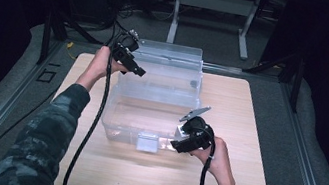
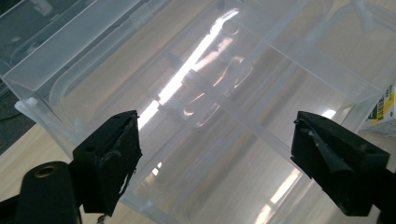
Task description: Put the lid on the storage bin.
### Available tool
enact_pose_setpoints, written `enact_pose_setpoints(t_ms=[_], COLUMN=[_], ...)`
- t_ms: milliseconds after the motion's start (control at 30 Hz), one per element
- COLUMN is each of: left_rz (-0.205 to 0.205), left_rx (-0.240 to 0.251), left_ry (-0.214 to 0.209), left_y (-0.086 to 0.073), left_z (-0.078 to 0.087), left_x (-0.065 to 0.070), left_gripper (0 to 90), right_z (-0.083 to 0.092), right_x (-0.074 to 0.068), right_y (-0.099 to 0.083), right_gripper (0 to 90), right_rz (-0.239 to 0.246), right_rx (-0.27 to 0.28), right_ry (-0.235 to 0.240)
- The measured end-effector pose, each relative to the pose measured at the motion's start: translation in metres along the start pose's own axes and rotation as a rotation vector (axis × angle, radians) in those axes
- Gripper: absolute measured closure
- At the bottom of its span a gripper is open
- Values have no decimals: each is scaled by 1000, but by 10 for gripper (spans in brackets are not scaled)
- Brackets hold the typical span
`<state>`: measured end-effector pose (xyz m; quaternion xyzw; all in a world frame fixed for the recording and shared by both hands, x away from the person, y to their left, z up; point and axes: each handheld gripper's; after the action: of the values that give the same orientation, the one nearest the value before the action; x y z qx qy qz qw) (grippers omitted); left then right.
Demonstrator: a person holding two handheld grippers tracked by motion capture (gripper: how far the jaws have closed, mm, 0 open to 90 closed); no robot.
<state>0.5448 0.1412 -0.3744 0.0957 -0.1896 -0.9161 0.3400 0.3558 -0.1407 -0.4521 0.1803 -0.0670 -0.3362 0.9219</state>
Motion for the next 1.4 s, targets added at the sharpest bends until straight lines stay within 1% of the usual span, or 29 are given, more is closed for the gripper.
enact_pose_setpoints(t_ms=[33,67,100,167,233,300,333,367,400,433,467,567,633,767,867,933,1133,1200,1400], left_rz=[2,-1,1,12,33,52,50,47,43,34,28,26,29,18,-2,-5,-20,-23,-23], left_rx=[1,-2,-7,-12,-15,-20,-18,-13,-11,-11,-10,-10,-10,-16,-24,-28,-31,-31,-29], left_ry=[3,2,12,13,40,42,35,33,29,25,26,28,27,38,41,43,48,51,40], left_y=[1,2,3,3,4,4,4,4,4,5,5,5,4,5,6,7,7,7,7], left_z=[-2,-5,-8,-14,-20,-25,-27,-28,-27,-27,-27,-27,-27,-27,-27,-27,-26,-25,-22], left_x=[0,-1,-1,-2,-4,-6,-6,-5,-4,-3,-2,-1,-1,1,5,6,7,7,8], left_gripper=[222,249,263,312,364,436,446,456,467,494,526,552,564,593,653,673,683,684,703], right_z=[-2,-3,-5,-8,-10,-11,-12,-13,-14,-15,-16,-19,-20,-22,-23,-23,-24,-24,-25], right_x=[-1,-1,-1,-2,-2,-2,-3,-3,-4,-4,-5,-9,-12,-13,-13,-12,-10,-10,-11], right_y=[1,1,2,2,3,3,4,4,4,5,5,7,8,8,6,4,3,3,3], right_gripper=[280,283,286,293,310,359,385,421,435,457,491,534,569,568,569,572,574,572,568], right_rz=[-2,-5,1,0,3,-3,-9,-13,-10,-12,-11,3,6,0,-6,-13,-22,-26,-35], right_rx=[-7,-11,-13,-17,-26,-16,-14,-15,-17,-17,-12,-5,2,22,43,58,77,79,80], right_ry=[-10,-6,0,3,10,4,3,-9,-3,2,-8,-9,-31,-29,-31,-14,3,1,-2])
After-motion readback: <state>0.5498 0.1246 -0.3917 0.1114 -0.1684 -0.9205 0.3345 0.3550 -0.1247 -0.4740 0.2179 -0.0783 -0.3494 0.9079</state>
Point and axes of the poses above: each handheld gripper's, and its own axes: z roughly backward along the jaws, y roughly out of its top, x roughly to its right, and after that the axes turned 12 degrees about -x, right-handed
